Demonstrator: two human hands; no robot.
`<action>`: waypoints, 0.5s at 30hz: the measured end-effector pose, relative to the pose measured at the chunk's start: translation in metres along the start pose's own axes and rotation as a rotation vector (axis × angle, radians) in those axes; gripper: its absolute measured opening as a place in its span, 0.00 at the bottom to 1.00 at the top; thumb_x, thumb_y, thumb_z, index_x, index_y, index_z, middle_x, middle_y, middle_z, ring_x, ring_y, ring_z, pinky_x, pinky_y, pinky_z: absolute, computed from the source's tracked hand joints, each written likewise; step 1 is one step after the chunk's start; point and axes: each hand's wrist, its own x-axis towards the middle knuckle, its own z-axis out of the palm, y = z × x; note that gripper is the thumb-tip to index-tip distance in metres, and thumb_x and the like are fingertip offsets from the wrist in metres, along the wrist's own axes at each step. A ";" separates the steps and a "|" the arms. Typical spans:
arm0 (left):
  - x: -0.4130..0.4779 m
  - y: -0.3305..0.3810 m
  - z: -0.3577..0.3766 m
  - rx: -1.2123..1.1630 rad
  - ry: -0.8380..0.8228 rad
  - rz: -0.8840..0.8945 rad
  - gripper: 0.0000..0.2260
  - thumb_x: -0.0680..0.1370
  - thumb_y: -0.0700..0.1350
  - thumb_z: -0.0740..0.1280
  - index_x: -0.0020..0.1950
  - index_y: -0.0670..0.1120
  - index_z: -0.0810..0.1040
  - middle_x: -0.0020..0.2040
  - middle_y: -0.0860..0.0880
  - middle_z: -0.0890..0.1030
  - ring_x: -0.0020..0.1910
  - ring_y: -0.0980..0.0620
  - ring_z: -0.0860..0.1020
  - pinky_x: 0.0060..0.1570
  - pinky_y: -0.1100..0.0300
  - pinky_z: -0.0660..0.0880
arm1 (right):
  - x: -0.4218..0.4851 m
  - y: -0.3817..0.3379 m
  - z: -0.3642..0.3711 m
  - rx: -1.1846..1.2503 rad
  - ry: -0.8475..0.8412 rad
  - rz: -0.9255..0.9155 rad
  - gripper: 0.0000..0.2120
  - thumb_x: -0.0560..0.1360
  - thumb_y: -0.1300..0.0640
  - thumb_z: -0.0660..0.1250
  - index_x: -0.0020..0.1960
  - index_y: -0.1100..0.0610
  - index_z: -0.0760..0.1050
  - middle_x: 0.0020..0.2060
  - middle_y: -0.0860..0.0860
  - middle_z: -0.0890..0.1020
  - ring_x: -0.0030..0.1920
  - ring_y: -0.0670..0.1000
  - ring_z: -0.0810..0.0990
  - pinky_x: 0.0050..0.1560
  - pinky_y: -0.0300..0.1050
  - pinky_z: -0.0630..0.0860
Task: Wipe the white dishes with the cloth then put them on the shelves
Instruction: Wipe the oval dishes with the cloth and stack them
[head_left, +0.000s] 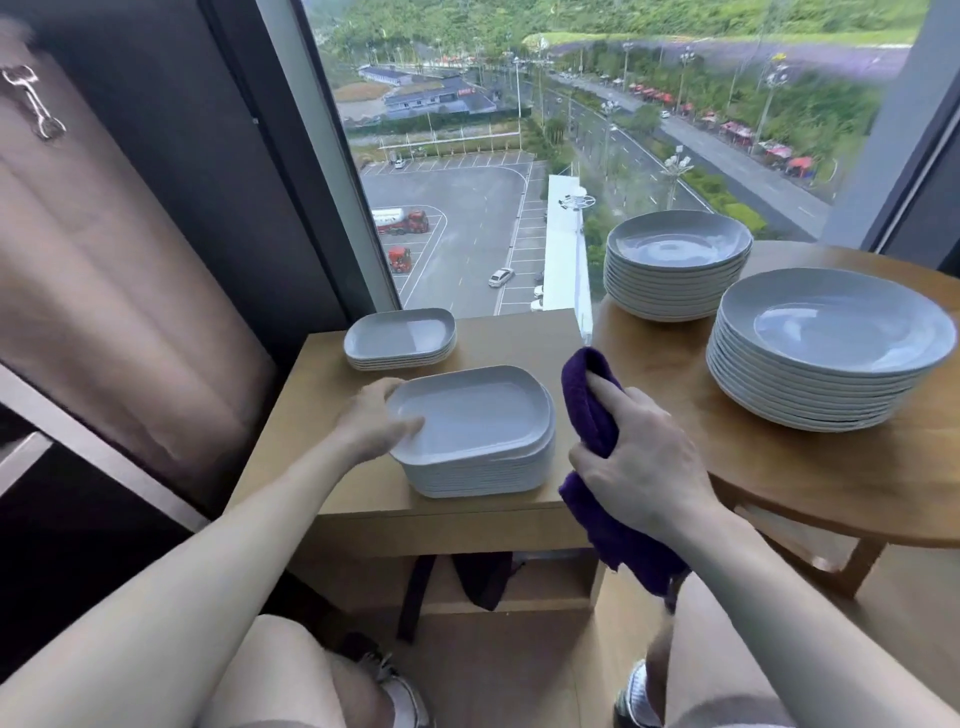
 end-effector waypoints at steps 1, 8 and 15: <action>0.001 -0.004 0.001 0.029 -0.009 0.011 0.26 0.76 0.47 0.75 0.74 0.50 0.75 0.66 0.52 0.79 0.65 0.48 0.77 0.63 0.52 0.75 | 0.007 -0.001 0.003 0.014 -0.002 0.004 0.30 0.69 0.42 0.61 0.70 0.32 0.61 0.45 0.36 0.70 0.48 0.48 0.74 0.48 0.46 0.70; 0.024 -0.026 0.004 -0.074 -0.074 0.010 0.20 0.75 0.62 0.73 0.64 0.57 0.76 0.49 0.57 0.77 0.48 0.57 0.76 0.45 0.58 0.74 | 0.079 -0.005 0.015 -0.115 -0.163 -0.028 0.33 0.70 0.46 0.65 0.72 0.32 0.61 0.47 0.38 0.72 0.50 0.50 0.75 0.50 0.50 0.75; 0.103 -0.041 -0.005 -0.451 0.166 -0.319 0.13 0.82 0.54 0.67 0.48 0.44 0.77 0.44 0.45 0.82 0.34 0.49 0.79 0.34 0.58 0.75 | 0.173 -0.013 0.019 -0.289 -0.195 -0.101 0.33 0.71 0.47 0.67 0.74 0.34 0.62 0.52 0.46 0.74 0.49 0.53 0.74 0.48 0.47 0.70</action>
